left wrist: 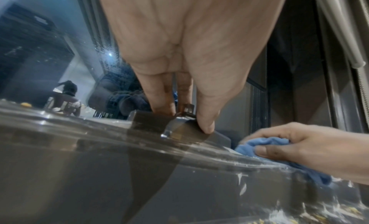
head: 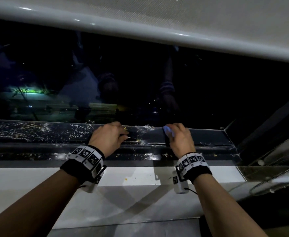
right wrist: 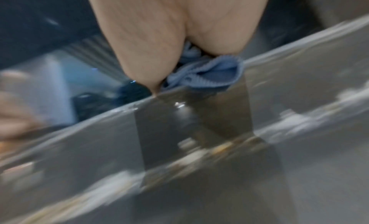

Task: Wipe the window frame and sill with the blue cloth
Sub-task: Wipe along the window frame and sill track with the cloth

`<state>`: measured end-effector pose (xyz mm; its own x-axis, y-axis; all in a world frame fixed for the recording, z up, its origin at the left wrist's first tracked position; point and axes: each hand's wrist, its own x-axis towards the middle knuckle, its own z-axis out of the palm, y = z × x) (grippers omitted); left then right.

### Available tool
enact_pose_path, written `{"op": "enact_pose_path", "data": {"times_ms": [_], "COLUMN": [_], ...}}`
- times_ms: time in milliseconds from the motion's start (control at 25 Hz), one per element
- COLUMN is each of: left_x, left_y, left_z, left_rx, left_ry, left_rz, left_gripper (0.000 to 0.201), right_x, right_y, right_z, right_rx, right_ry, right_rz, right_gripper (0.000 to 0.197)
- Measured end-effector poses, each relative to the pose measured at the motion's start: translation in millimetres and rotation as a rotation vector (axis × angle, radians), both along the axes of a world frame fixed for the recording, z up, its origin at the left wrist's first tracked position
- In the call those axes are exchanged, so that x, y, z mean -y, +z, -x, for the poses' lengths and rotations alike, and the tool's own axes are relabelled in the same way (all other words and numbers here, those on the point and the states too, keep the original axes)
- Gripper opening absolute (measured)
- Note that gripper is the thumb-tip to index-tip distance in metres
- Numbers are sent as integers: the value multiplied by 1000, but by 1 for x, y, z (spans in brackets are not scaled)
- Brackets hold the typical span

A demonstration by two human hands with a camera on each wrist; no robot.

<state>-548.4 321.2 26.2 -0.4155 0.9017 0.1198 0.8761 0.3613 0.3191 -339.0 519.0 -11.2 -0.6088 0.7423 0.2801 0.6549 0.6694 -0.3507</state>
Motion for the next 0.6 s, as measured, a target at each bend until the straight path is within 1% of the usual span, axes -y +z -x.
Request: {"op": "enact_pose_path", "data": {"times_ms": [80, 160, 200, 240, 280, 320, 360, 400, 440, 480, 520, 600], "left_x": [0, 1, 1, 1, 0, -1, -3, -6, -10, -15, -22, -39], "left_y": [1, 2, 2, 2, 2, 2, 3, 3, 2, 2, 1, -3], "left_z": [1, 0, 1, 2, 2, 2, 0, -5, -13, -22, -33, -55], "left_rx": [4, 13, 19, 26, 29, 28, 19, 6, -10, -29, -54, -120], "left_ry": [-10, -22, -25, -23, -18, -11, -3, 1, -1, -11, -34, -102], "left_rz": [-3, -11, -13, -12, 0, 20, 34, 28, 0, -34, -47, -20], "left_gripper": [22, 21, 21, 21, 21, 21, 21, 21, 21, 22, 23, 27], "right_x": [21, 30, 29, 21, 5, -16, -37, -55, -66, -69, -64, -32], "right_y": [1, 6, 10, 13, 13, 11, 9, 8, 5, 2, -1, -2], "right_z": [9, -1, -12, -27, -45, -64, -82, -97, -103, -101, -90, -57], "right_rx": [-23, -57, -99, -167, -246, -306, -296, -214, -108, -24, 16, 53], "right_ry": [207, 460, 521, 499, 388, 207, -7, -200, -305, -313, -250, -41], "right_rz": [-14, 74, 124, 160, 173, 155, 118, 74, 21, -39, -87, -118], "right_gripper": [35, 28, 24, 22, 21, 23, 25, 28, 32, 36, 41, 45]}}
